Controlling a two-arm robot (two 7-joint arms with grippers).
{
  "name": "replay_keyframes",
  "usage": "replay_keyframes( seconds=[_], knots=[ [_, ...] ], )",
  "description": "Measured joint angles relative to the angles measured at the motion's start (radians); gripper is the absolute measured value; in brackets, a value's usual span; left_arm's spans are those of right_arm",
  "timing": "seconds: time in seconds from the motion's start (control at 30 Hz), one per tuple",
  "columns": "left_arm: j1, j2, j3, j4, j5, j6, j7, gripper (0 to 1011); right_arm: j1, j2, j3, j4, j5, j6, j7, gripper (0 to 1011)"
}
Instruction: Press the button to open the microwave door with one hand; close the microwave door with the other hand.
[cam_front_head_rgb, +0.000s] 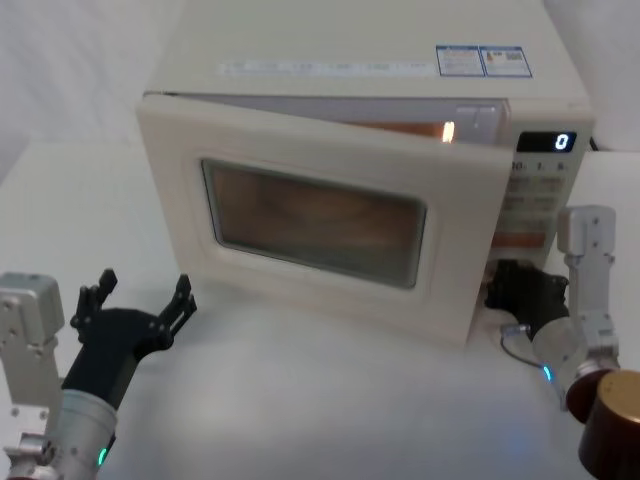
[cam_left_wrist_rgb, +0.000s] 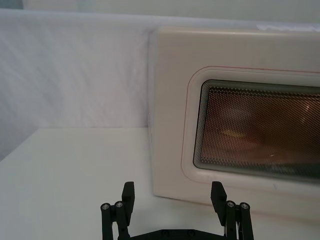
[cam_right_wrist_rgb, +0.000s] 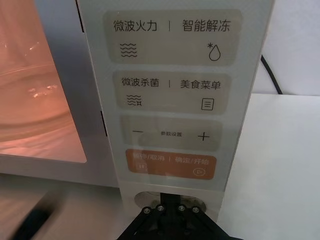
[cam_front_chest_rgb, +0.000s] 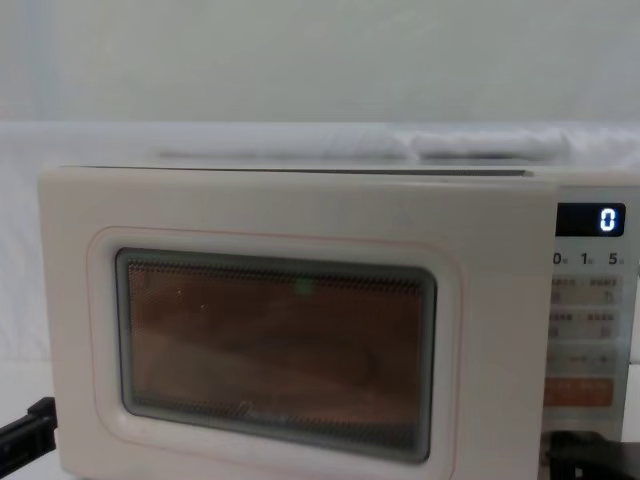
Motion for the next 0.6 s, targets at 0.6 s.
replay_keyframes(
  seconds=[0.6],
  knots=[
    [0.000, 0.000, 0.000, 0.000, 0.000, 0.000, 0.000, 1001, -0.035, 0.014, 0.002, -0.067, -0.002, 0.014, 0.008, 0]
  ],
)
